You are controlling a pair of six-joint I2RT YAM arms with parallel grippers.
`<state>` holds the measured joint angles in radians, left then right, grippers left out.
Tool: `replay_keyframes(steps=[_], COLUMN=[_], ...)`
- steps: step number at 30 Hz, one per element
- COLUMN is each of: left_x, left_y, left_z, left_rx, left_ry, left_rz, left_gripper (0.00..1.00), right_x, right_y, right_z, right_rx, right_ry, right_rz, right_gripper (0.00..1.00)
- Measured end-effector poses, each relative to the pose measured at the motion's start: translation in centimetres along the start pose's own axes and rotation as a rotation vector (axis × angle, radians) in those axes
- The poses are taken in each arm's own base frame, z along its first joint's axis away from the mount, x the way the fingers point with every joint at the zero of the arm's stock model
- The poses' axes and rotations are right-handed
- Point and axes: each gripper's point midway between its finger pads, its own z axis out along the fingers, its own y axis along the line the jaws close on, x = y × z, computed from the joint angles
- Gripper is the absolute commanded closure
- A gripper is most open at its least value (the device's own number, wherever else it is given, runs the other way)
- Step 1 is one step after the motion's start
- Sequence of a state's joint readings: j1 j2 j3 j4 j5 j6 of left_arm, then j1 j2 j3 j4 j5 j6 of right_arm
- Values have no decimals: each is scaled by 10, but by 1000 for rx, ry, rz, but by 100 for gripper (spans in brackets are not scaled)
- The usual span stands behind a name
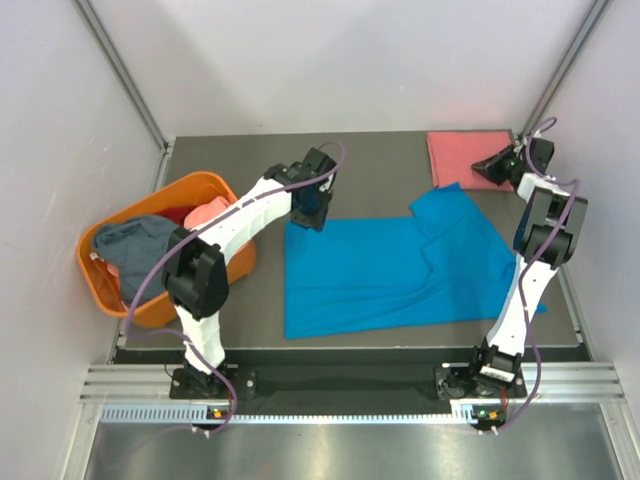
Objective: Fold and stack the t-shirts
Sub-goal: Fold the tshirt
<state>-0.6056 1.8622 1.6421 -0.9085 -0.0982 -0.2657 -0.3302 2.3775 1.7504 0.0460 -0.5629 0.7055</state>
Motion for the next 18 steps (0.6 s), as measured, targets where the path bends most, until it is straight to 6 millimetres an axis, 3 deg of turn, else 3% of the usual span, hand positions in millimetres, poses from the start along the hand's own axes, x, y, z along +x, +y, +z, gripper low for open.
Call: replay_keyframes(steps=[5,9,14,18], left_x=[-37,-38,-25,-20], left_y=[1,12,30,37], left_z=[7,23,43,51], left_rx=[0,-22,-55,-68], left_ry=[-46,-13,62,85], left_rz=[-6,-17,-43,-45], left_gripper=[61,62,62,63], right_x=[-15,-17,-2,35], right_y=[40,71,75,64], right_z=[-26,-56,-77,-70], right_rx=[-57,-68,22,154], right_ry=[-18,-41,-48,6], right_rz=[-55,-116,-121,-93], right_gripper=[84,73,68,66])
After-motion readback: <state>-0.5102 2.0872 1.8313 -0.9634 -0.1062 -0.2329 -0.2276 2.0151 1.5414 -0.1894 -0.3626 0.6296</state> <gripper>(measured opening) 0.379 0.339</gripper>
